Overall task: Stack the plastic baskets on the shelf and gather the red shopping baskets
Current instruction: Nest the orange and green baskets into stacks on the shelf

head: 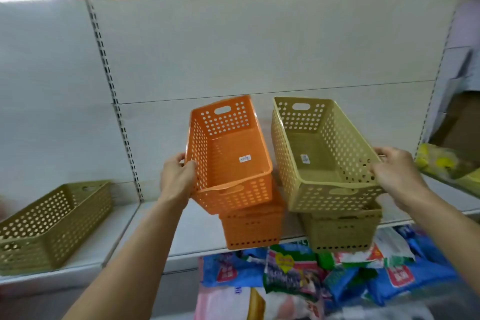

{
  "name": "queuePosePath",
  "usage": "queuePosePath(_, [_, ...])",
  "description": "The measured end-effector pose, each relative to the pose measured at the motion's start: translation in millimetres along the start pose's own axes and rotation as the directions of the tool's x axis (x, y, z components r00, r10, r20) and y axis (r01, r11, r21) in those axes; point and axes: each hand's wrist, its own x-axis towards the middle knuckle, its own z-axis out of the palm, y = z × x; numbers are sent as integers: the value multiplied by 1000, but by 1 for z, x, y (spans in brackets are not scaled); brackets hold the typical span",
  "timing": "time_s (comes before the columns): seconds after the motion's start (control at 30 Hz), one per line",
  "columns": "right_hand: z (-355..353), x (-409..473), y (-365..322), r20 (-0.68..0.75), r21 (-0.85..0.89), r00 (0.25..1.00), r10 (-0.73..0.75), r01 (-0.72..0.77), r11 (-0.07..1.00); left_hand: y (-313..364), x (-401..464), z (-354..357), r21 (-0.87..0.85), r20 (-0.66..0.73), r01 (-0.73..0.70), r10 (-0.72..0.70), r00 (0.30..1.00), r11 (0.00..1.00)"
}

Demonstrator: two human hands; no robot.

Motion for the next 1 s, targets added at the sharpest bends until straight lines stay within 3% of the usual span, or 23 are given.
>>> queuePosePath(0.27, [-7,58,43,-150,-89,987,65,-79,993,-9,37,69,137,-8,-25,26,1000,990])
queuePosePath(0.53, [14,78,79,-65,-212,994,90,-102,972,-46,49,83,339,36,58,-74,997,939])
queuePosePath(0.77, [25,72,91,31,-342,997,76,-61,938,-65,46,81,419,160,63,-142,977,906])
queuePosePath(0.9, [27,51,85,100,-439,995,19,27,898,-67,20,71,421,313,-35,-109,944,906])
queuePosePath(1.0, [35,19,75,183,-491,978,-97,176,853,-72,-9,55,480,378,-216,21,925,850])
